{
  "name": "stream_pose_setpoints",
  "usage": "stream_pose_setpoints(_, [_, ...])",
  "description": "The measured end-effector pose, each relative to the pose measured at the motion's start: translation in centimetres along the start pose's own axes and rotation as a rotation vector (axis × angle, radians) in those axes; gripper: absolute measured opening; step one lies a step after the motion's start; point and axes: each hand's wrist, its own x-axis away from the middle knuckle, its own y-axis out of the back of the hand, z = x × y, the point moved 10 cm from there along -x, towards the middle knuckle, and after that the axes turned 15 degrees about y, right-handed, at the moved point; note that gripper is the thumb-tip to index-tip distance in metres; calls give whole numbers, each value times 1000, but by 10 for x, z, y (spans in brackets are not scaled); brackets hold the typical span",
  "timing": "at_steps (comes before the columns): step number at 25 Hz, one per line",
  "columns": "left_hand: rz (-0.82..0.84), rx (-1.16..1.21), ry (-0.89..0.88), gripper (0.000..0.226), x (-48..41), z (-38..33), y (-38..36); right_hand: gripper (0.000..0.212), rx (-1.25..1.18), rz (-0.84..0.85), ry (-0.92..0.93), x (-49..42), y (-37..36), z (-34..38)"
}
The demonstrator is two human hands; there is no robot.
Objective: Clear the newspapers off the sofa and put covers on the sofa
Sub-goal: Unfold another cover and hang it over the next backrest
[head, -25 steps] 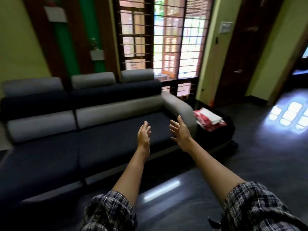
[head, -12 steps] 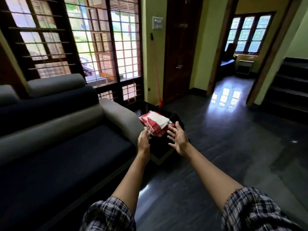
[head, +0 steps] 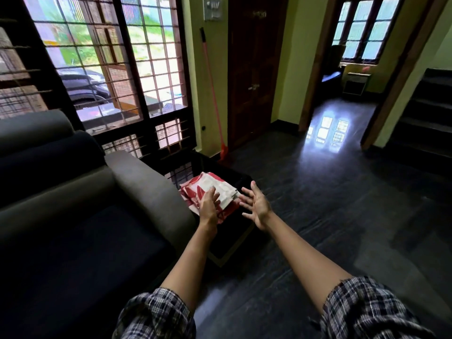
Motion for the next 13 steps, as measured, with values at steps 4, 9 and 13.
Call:
stream_pose_setpoints(4, [-53, -35, 7, 50, -101, -8, -23, 65, -12, 14, -45, -101, 30, -19])
stream_pose_setpoints(9, [-179, -32, 28, 49, -223, -39, -50, 64, 19, 92, -136, -236, 47, -34])
stream_pose_setpoints(13, [-256, 32, 72, 47, -297, -41, -44, 62, 59, 111, -230, -316, 50, -63])
